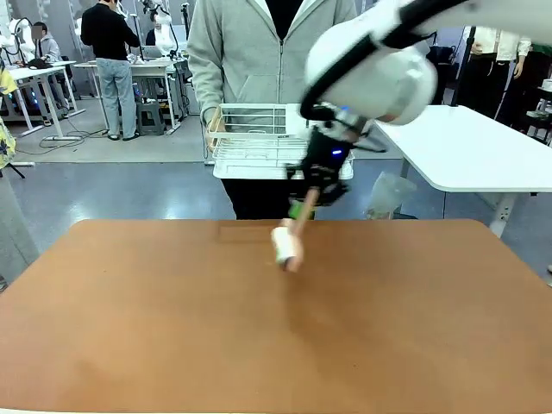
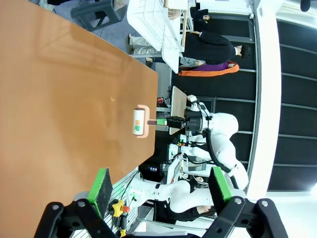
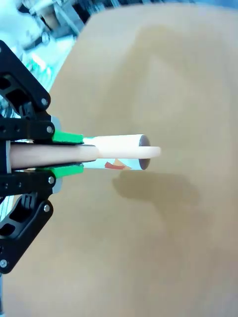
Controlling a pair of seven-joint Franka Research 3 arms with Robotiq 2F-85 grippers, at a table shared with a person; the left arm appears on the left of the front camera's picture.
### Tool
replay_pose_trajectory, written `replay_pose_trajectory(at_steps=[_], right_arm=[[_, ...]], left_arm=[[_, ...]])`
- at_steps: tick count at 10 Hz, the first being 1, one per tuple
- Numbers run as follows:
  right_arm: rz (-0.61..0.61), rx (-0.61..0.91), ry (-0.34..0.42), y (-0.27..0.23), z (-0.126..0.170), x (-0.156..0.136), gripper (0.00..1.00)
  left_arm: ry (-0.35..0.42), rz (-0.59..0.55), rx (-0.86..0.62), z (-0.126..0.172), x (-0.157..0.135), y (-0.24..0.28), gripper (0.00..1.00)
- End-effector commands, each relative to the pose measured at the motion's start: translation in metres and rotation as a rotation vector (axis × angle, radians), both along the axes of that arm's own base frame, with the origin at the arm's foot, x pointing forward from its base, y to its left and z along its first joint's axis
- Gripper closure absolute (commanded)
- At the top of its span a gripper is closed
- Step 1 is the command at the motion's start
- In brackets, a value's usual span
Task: Clean the table.
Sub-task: Clean the table with the Lint Roller when the human lifts the Dish drying rack.
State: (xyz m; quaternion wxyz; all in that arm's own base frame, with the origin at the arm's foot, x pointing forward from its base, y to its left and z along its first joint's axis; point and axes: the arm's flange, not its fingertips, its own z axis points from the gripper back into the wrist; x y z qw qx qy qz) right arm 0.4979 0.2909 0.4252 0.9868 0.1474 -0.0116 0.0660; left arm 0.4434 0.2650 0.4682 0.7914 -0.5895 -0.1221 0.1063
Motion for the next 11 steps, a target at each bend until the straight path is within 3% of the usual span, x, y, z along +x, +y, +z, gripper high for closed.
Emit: replay_pose_trajectory(at_steps=[1,2,3,4,5,7,8,9,11], right_arm=[[-0.075,-0.204,-0.147,-0.058,0.033,-0.030,0.79],[-0.106,-0.321,-0.222,-0.106,0.042,-0.054,0.79],[-0.169,-0.351,-0.203,-0.142,0.050,-0.068,0.79],[-0.159,-0.368,-0.152,-0.165,0.052,-0.077,0.79],[-0.137,-0.371,-0.101,-0.181,0.051,-0.079,0.79],[-0.130,-0.303,-0.076,-0.216,0.035,-0.066,0.79],[-0.123,-0.266,-0.090,-0.228,0.024,-0.060,0.79],[-0.158,-0.360,-0.094,-0.210,0.044,-0.079,0.79],[-0.158,-0.360,-0.094,-0.210,0.044,-0.079,0.79]], left_arm=[[-0.007,-0.011,0.006,0.000,-0.003,0.002,0.00],[-0.007,-0.011,0.006,0.000,-0.003,0.002,0.00],[-0.007,-0.011,0.006,0.000,-0.003,0.002,0.00],[-0.007,-0.011,0.006,0.000,-0.003,0.002,0.00],[-0.007,-0.011,0.006,0.000,-0.003,0.002,0.00],[-0.007,-0.011,0.006,0.000,-0.003,0.002,0.00],[-0.007,-0.011,0.006,0.000,-0.003,0.002,0.00],[-0.007,-0.011,0.006,0.000,-0.003,0.002,0.00],[-0.007,-0.011,0.006,0.000,-0.003,0.002,0.00]])
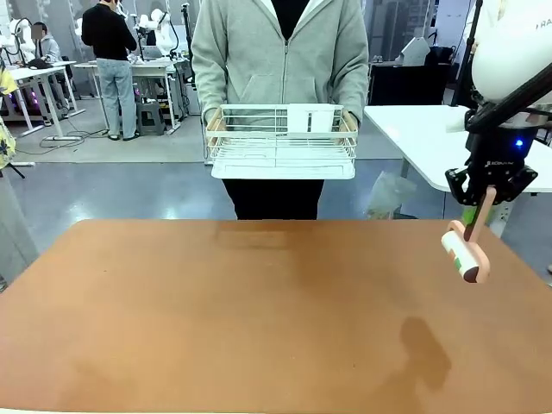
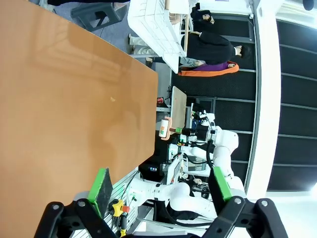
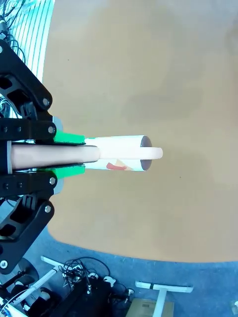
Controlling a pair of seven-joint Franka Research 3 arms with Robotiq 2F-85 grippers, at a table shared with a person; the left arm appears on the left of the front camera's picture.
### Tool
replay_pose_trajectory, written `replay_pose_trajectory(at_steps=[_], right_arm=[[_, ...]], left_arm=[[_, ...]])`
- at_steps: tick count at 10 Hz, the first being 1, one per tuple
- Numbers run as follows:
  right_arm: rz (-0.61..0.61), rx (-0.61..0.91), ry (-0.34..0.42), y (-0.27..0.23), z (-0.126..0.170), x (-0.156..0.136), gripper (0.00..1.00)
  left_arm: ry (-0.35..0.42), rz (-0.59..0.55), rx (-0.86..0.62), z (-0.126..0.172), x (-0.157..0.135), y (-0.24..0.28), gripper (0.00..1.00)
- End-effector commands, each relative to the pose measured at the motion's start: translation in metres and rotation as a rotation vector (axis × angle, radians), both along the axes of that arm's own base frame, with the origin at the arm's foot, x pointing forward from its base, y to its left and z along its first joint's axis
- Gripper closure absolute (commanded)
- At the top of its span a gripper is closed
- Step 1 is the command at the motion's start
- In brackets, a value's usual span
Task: Clean the table.
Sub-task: Clean the table with the Lint Roller when the human lifts the Dish drying rack.
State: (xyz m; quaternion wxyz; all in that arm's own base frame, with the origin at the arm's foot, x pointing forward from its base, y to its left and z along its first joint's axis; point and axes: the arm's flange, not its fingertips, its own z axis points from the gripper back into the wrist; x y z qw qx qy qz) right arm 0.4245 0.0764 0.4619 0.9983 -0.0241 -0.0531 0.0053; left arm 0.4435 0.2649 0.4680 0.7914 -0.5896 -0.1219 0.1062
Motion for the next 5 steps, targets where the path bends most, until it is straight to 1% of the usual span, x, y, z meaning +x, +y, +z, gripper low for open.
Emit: replay_pose_trajectory(at_steps=[1,5], right_arm=[[-0.020,-0.023,-0.009,0.0049,0.0074,-0.0053,0.79],[-0.020,-0.023,-0.009,0.0049,0.0074,-0.0053,0.79]], left_arm=[[-0.007,-0.010,0.006,0.0005,-0.0031,0.0018,0.00],[-0.007,-0.010,0.006,0.0005,-0.0031,0.0018,0.00]])
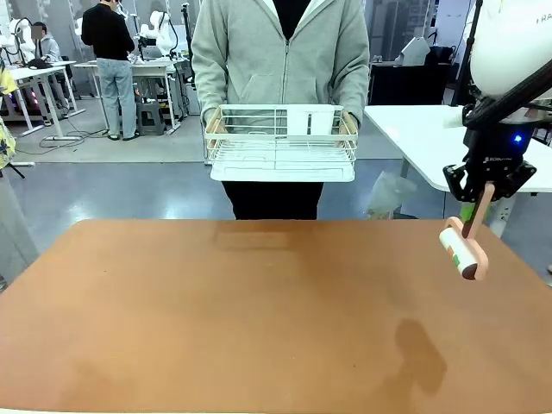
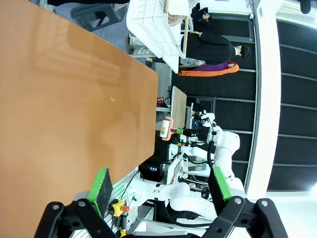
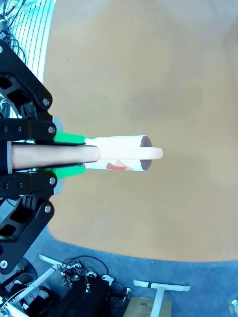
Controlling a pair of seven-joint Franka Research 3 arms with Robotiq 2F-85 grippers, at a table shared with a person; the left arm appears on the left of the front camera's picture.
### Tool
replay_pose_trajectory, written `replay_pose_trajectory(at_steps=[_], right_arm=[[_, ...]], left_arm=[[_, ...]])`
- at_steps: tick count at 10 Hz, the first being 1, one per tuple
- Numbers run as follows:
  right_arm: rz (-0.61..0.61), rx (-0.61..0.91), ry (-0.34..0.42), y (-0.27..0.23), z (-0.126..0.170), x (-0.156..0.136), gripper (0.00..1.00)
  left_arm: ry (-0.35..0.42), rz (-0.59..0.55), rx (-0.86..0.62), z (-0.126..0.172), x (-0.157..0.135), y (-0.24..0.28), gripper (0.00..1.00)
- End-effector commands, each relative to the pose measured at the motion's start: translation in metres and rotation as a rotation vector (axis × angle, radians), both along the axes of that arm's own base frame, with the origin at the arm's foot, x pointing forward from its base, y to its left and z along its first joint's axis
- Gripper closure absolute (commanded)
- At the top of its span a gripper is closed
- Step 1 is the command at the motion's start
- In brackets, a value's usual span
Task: Clean the table.
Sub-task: Clean the table with the Lint Roller when the human lifts the Dish drying rack, then place the Lint Roller down when the Dish drying rack is positioned in the middle of the table.
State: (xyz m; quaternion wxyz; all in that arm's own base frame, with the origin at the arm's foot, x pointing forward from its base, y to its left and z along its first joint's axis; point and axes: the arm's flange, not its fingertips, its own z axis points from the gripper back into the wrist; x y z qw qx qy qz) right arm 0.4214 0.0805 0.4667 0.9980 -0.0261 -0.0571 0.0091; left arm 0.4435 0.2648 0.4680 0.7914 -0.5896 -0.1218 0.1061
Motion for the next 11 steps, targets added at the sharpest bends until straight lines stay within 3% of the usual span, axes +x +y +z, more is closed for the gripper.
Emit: replay_pose_trajectory(at_steps=[1,11], right_arm=[[-0.027,-0.019,-0.001,0.0008,0.0026,-0.0023,0.79],[-0.027,-0.019,-0.001,0.0008,0.0026,-0.0023,0.79]], left_arm=[[-0.007,-0.010,0.006,0.0005,-0.0032,0.0019,0.00],[-0.007,-0.010,0.006,0.0005,-0.0032,0.0019,0.00]])
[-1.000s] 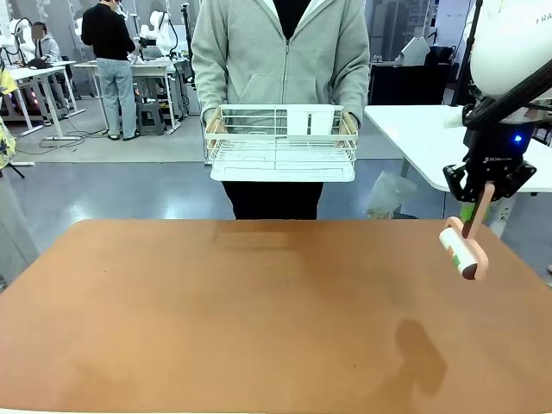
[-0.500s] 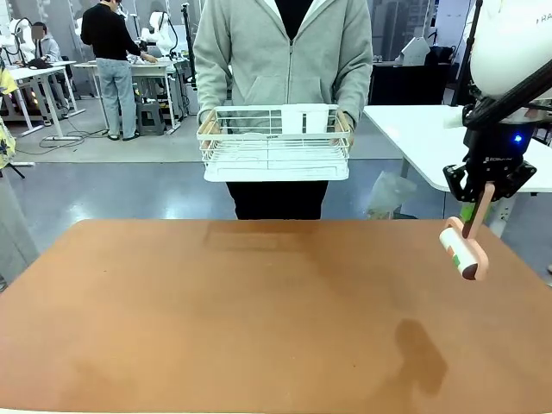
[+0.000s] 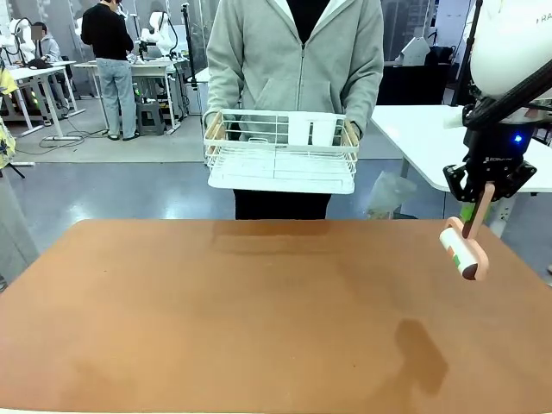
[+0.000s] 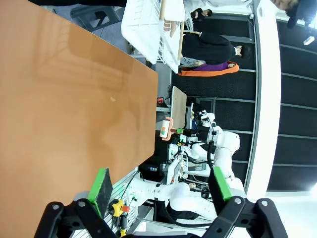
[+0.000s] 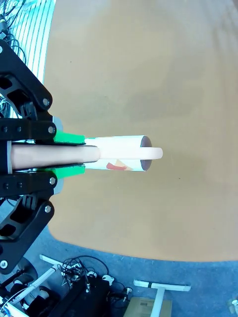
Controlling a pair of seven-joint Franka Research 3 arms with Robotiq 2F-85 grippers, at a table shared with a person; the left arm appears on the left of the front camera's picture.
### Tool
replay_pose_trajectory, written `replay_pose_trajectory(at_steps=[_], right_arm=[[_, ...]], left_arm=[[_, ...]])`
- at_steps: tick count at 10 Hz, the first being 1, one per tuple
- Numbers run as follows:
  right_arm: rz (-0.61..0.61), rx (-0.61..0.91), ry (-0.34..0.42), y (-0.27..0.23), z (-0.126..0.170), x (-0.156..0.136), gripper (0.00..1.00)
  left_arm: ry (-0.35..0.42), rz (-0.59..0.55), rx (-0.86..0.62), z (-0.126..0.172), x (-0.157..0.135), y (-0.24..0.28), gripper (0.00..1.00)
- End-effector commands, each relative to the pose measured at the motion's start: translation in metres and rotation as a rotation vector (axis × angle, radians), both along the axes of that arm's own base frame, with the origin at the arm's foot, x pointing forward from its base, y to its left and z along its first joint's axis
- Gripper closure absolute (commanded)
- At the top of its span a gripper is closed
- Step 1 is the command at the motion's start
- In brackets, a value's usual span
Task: Clean the table.
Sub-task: Place the Lint Roller down when the Dish drying rack is positioned in the middle of the table.
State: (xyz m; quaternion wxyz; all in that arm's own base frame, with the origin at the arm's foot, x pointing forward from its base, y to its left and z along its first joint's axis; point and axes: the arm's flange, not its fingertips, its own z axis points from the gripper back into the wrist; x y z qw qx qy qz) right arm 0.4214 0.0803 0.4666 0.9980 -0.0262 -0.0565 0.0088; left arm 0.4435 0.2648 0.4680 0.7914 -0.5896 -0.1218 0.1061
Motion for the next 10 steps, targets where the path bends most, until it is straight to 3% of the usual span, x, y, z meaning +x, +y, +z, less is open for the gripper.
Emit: replay_pose_trajectory(at_steps=[1,10], right_arm=[[-0.027,-0.019,-0.002,0.0010,0.0027,-0.0022,0.79],[-0.027,-0.019,-0.002,0.0010,0.0027,-0.0022,0.79]], left_arm=[[-0.007,-0.010,0.006,0.0005,-0.0032,0.0019,0.00],[-0.007,-0.010,0.006,0.0005,-0.0032,0.0019,0.00]])
